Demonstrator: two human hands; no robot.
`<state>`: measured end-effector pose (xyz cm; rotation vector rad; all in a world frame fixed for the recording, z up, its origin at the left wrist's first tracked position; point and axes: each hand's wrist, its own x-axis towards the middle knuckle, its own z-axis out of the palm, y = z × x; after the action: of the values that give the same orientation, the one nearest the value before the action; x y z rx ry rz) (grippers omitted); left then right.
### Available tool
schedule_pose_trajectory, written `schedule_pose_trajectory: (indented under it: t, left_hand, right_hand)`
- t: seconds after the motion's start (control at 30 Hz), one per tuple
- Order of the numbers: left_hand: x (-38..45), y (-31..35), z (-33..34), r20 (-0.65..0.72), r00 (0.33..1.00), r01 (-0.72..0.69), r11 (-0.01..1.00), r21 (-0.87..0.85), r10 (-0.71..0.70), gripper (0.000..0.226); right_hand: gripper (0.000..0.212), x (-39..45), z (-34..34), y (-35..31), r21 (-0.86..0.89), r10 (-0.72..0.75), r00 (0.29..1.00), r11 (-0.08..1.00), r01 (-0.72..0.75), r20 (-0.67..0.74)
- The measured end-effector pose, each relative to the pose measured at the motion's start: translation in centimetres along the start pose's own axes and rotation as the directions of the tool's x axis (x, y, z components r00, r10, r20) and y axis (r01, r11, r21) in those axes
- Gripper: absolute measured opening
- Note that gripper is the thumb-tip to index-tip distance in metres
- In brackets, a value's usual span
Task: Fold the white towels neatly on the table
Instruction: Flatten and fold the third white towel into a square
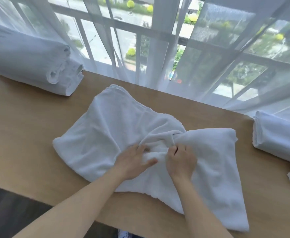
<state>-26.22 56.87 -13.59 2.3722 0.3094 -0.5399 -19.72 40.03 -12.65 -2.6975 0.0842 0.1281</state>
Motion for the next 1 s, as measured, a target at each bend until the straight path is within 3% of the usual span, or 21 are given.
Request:
schedule_pose_trajectory:
  t: [0.07, 0.13, 0.17, 0.23, 0.33, 0.47, 0.6, 0.67, 0.77, 0.87, 1.0]
  left_hand:
    - [-0.3, -1.5, -1.8, -0.096, 0.995, -0.055, 0.971, -0.231, 0.033, 0.03]
    - [-0.5, -4.1, -3.7, -0.399, 0.916, -0.106, 0.986, -0.129, 0.046, 0.024]
    - [-0.3, -5.7, -4.6, -0.51, 0.86, -0.062, 0.996, -0.058, 0.024, 0.026]
    - [0.2, -8.4, -7.0, -0.587, 0.801, 0.107, 0.993, -0.058, -0.121, 0.038]
    - [2.2, -12.2, -10.7, -0.528, 0.785, 0.274, 0.946, -0.171, -0.323, 0.064]
    - [5.5, -15.4, -14.0, -0.405, 0.843, 0.25, 0.925, -0.288, -0.354, 0.088]
    - [7.9, -16.7, -15.5, -0.224, 0.926, 0.209, 0.906, -0.368, -0.305, 0.068]
    - [8.4, -17.6, -16.2, -0.135, 0.966, 0.162, 0.924, -0.347, -0.22, 0.072]
    - [6.9, -20.0, -17.4, -0.158, 0.971, 0.116, 0.932, -0.344, -0.179, 0.075]
    - [3.3, -23.6, -17.6, -0.233, 0.944, 0.153, 0.938, -0.312, -0.232, 0.073]
    - [2.0, -25.1, -18.3, -0.213, 0.948, 0.17, 0.942, -0.29, -0.236, 0.069]
  right_hand:
    - [0.006, -0.7, -0.1, -1.9, 0.082, -0.023, 0.992, 0.996, 0.034, -0.124]
    - [0.017, -1.8, 0.4, -4.1, 0.08, -0.179, 0.966, 0.977, 0.197, -0.186]
    - [0.02, -2.4, 0.8, -5.4, 0.079, -0.268, 0.945, 0.955, 0.286, -0.187]
    - [0.024, -3.3, 1.8, -7.9, 0.102, -0.396, 0.906, 0.905, 0.413, -0.152]
    - [0.033, -3.9, 4.0, -11.3, 0.164, -0.428, 0.904, 0.893, 0.42, 0.017]
    - [0.054, -4.1, 8.3, -14.4, 0.102, -0.239, 0.936, 0.97, 0.219, 0.257]
    - [0.065, -4.9, 11.9, -16.7, -0.015, -0.064, 0.971, 0.998, 0.069, 0.229]
    - [0.07, -5.2, 13.4, -17.8, -0.089, -0.03, 0.985, 0.995, 0.046, 0.167]
    - [0.071, -5.0, 14.8, -19.0, -0.174, -0.063, 0.99, 0.981, 0.084, 0.128]
    - [0.069, -5.4, 15.8, -20.4, -0.199, -0.144, 0.975, 0.964, 0.176, 0.167]
    - [0.071, -5.8, 16.1, -21.2, -0.229, -0.174, 0.959, 0.947, 0.225, 0.223]
